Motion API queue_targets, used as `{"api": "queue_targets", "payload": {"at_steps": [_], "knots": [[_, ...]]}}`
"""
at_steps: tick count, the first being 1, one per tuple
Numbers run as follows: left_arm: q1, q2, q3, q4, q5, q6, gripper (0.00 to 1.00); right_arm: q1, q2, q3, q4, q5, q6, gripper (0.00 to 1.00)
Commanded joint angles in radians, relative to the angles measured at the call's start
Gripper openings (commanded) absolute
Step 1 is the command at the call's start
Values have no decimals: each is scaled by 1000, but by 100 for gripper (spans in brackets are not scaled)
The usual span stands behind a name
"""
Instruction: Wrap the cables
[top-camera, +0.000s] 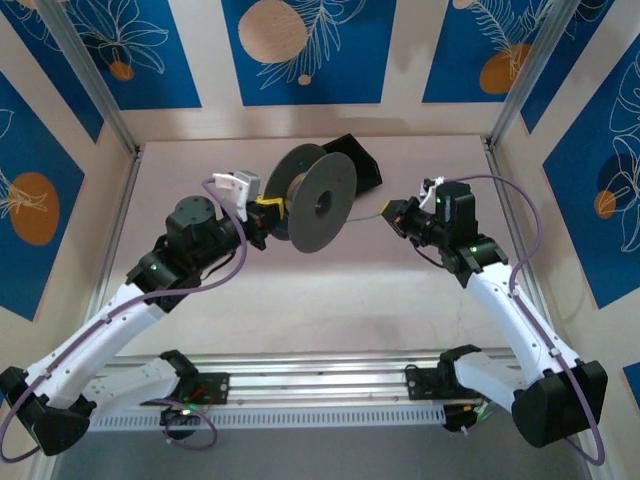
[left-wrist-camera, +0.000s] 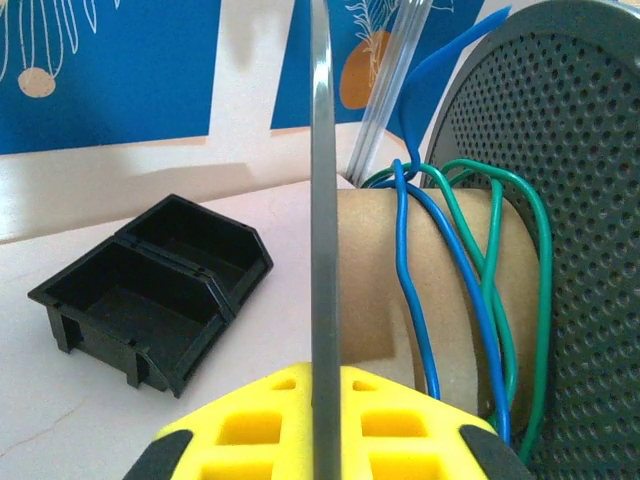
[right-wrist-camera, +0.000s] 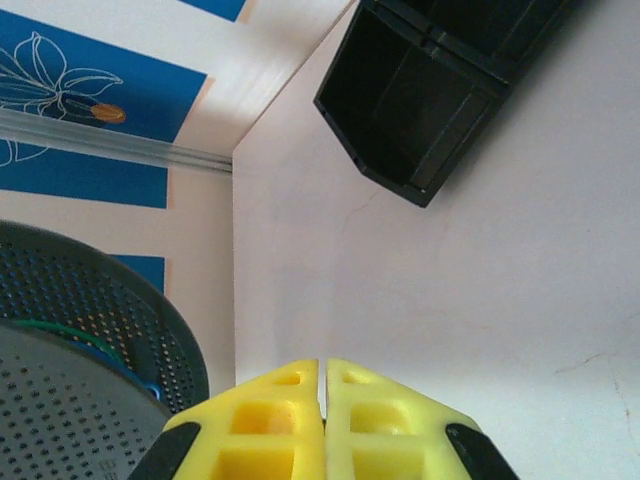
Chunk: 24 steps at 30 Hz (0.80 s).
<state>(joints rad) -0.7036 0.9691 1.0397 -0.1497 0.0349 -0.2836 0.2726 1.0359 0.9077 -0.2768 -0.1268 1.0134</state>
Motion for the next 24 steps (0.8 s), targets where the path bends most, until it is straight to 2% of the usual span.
{"api": "queue_targets", "payload": {"at_steps": [1, 5, 8, 13, 17, 21, 24], "knots": [[-10, 5, 107, 36, 89, -13, 0, -11, 5, 72, -59, 59, -69, 0], [-11, 85, 217, -131, 264, 27, 0, -46, 72, 179, -108, 70, -191, 0], [-11, 132, 277, -248, 335, 63, 0, -79, 146, 273, -119, 20, -277, 0], [-11, 195, 381, -466, 289, 139, 0, -77, 199, 426, -116, -94, -445, 0], [-11, 270, 464, -586, 313, 175, 0, -42, 225, 531, -144, -184, -614, 0], [-9, 348, 528, -658, 302, 179, 0, 18, 222, 580, -153, -253, -750, 0], [-8, 394, 576, -689, 282, 167, 0, 99, 225, 620, -201, -245, -863, 0]]}}
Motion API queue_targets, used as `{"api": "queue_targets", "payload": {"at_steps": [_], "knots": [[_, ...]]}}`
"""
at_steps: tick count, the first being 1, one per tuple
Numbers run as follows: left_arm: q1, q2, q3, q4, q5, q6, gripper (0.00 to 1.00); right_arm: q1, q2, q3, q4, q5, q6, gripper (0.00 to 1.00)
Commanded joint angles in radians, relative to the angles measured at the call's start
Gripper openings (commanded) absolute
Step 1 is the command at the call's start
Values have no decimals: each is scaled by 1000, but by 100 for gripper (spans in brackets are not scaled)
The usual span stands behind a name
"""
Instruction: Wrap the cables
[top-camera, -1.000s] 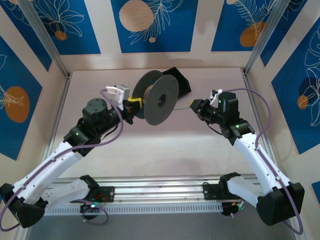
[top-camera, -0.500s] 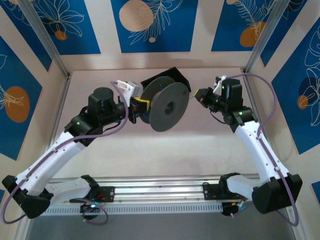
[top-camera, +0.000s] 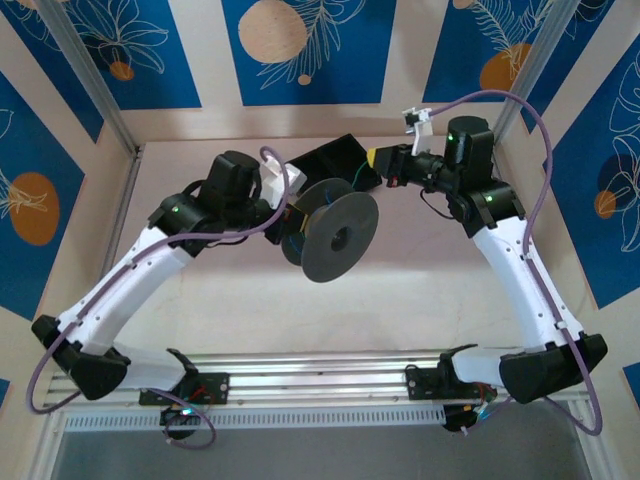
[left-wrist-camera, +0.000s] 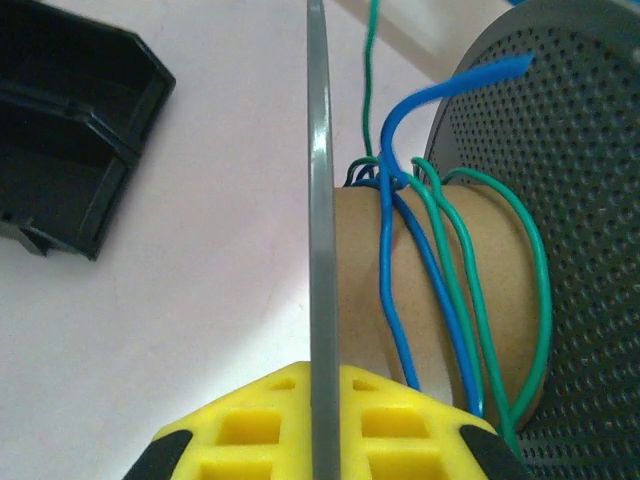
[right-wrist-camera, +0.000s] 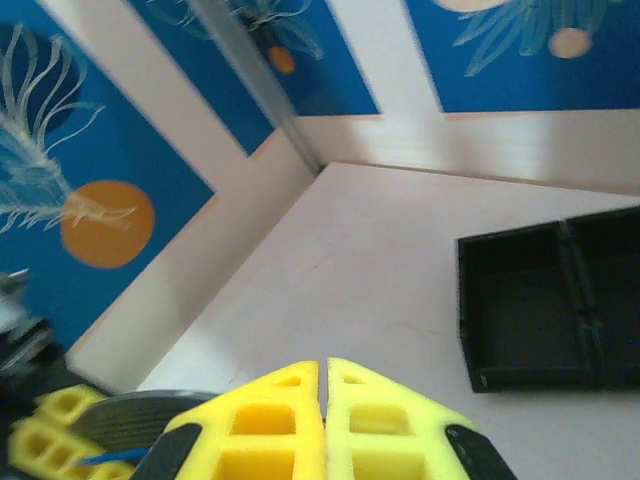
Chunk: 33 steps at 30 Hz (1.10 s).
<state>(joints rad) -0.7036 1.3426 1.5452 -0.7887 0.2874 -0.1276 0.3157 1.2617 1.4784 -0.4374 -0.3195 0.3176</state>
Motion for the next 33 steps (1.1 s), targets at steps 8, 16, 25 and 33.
{"api": "queue_targets", "payload": {"at_steps": [8, 16, 25, 33], "knots": [[-9, 102, 170, -111, -47, -20, 0, 291, 27, 113, -154, 152, -398, 0], [-8, 124, 197, -128, -227, -105, 0, 375, -61, 2, -25, 153, -436, 0], [-8, 95, 148, -14, -474, -332, 0, 560, -88, -210, 201, 184, -283, 0], [-8, 28, 74, 53, -620, -468, 0, 695, -119, -399, 361, 412, -195, 0]]}}
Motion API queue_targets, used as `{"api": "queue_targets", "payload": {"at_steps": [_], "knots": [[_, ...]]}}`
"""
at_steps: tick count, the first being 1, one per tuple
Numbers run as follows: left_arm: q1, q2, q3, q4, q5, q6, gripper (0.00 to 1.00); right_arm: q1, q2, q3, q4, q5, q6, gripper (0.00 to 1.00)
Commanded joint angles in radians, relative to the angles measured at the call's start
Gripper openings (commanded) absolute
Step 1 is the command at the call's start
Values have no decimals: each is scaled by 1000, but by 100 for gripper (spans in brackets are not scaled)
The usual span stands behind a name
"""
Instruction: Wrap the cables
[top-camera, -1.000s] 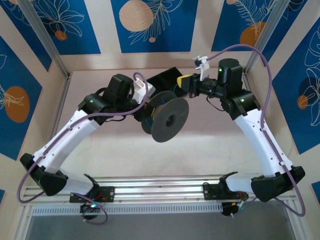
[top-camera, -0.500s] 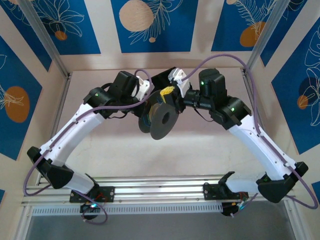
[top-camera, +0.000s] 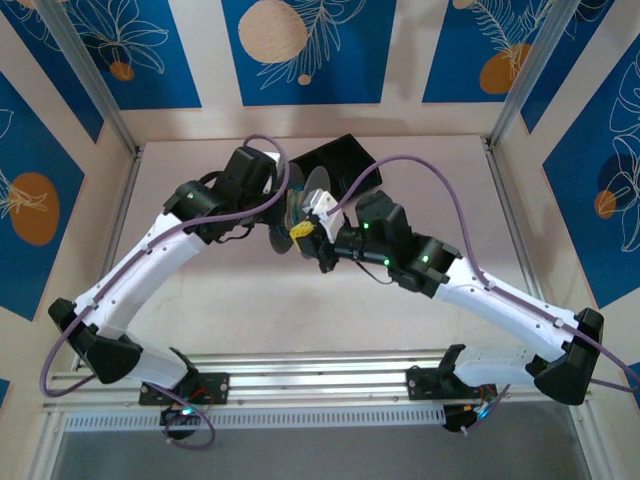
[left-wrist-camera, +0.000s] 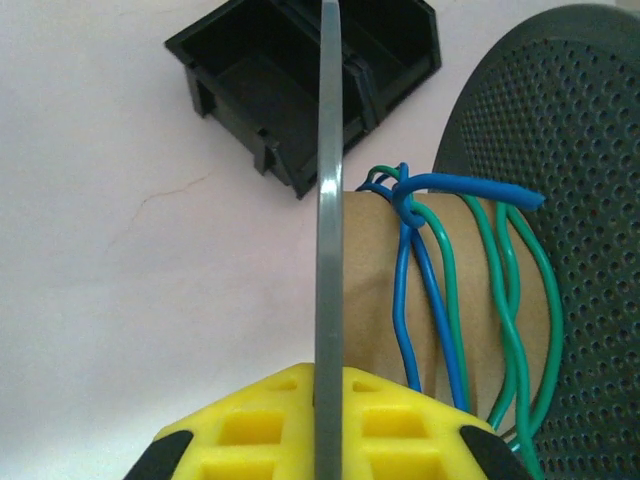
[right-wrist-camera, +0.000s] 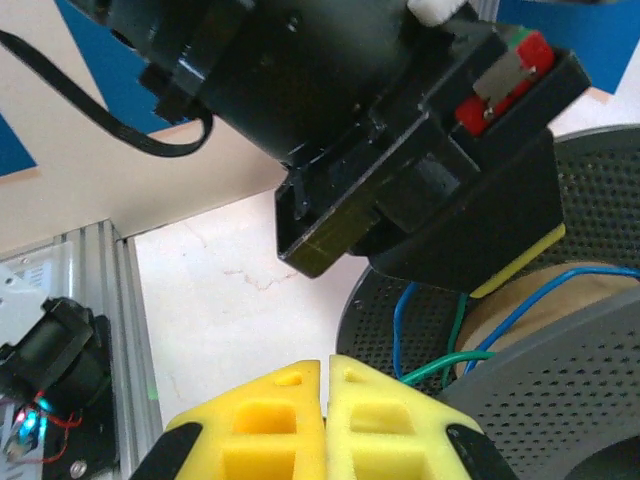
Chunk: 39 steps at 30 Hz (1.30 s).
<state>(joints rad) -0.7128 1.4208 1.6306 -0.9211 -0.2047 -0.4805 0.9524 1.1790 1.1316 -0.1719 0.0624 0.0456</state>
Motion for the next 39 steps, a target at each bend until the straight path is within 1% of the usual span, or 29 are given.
{"api": "queue_targets", "payload": {"at_steps": [1, 4, 7, 10, 14, 20, 23, 26, 30, 32, 39], "knots": [[1, -63, -28, 201, -142, -140, 0, 78, -42, -88, 132, 92, 100, 0], [1, -97, -91, 253, -172, -232, 0, 115, -57, -195, 246, 233, 201, 0], [1, -122, -143, 283, -194, -344, 0, 147, -62, -286, 355, 335, 295, 0], [1, -149, -205, 338, -187, -475, 0, 162, -58, -349, 432, 422, 383, 0], [0, -182, -277, 396, -172, -658, 0, 162, -54, -408, 493, 510, 489, 0], [1, -189, -277, 346, -170, -847, 0, 154, -88, -504, 537, 626, 651, 0], [3, -209, -310, 369, -161, -937, 0, 142, -116, -570, 564, 658, 766, 0], [3, -230, -348, 432, -136, -983, 0, 118, -138, -630, 587, 675, 873, 0], [2, -233, -341, 461, -88, -999, 0, 63, -164, -688, 588, 659, 1012, 0], [2, -238, -356, 513, -56, -1006, 0, 34, -164, -712, 600, 642, 1078, 0], [2, -229, -377, 598, 49, -1026, 0, -28, -144, -718, 632, 601, 1189, 0]]}}
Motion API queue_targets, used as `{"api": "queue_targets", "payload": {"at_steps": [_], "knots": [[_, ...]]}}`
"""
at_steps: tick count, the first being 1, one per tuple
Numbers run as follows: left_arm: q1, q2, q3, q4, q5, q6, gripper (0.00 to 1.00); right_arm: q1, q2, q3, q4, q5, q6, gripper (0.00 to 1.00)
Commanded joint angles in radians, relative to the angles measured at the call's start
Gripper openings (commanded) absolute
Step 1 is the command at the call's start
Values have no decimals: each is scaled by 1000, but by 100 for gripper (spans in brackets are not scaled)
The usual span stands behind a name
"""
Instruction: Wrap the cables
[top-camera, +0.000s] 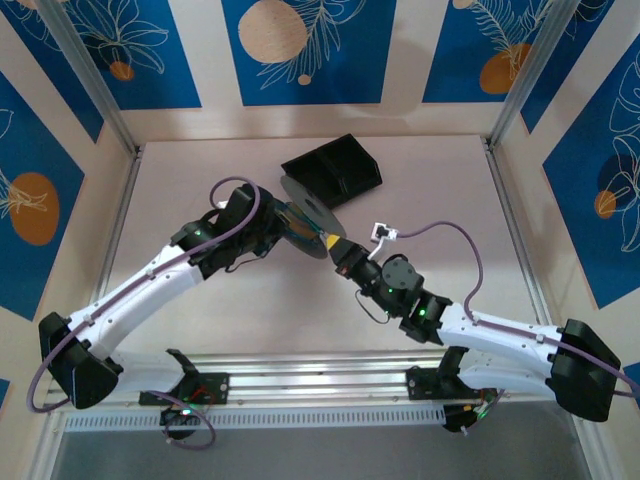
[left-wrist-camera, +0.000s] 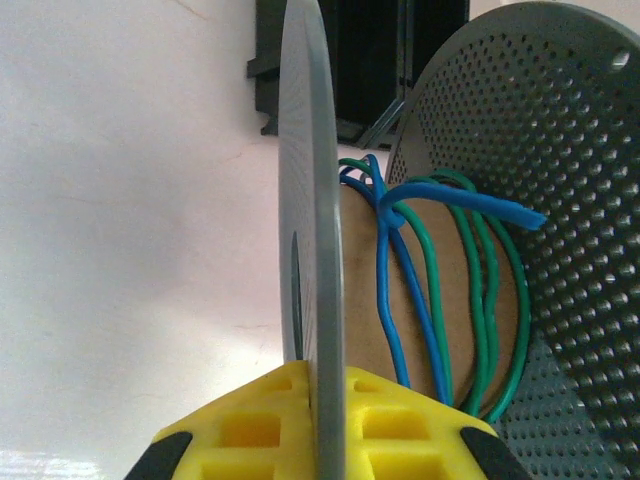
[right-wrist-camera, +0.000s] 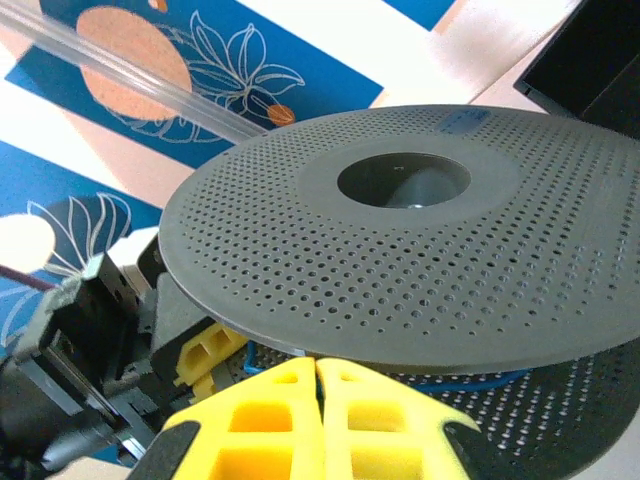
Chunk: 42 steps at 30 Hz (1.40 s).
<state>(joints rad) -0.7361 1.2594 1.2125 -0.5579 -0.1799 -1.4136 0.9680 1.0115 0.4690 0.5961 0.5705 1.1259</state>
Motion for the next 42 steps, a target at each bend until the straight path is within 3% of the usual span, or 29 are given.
{"api": "queue_targets", "payload": {"at_steps": [1, 4, 8, 15, 22, 27, 32, 42], "knots": [[25, -65, 39, 239, 36, -98, 0, -47, 28, -52, -136, 93, 126, 0], [26, -67, 36, 246, 51, -114, 0, -52, 45, -41, -146, 93, 200, 0], [17, -85, -2, 291, 36, -154, 0, -47, 78, -50, -160, 106, 412, 0], [-42, -91, -63, 379, -72, -185, 0, 7, 118, 0, -242, 190, 656, 0], [-47, -90, -95, 434, -3, -176, 0, -72, 139, -20, -226, 170, 697, 0], [-46, -65, -54, 424, 102, -114, 0, -167, 181, -53, -4, 39, 621, 0], [-49, -3, -17, 453, 218, -92, 0, -198, 197, 2, 29, -63, 549, 0], [-54, -26, -22, 425, 193, -71, 0, -197, 131, -7, -101, -19, 558, 0]]}}
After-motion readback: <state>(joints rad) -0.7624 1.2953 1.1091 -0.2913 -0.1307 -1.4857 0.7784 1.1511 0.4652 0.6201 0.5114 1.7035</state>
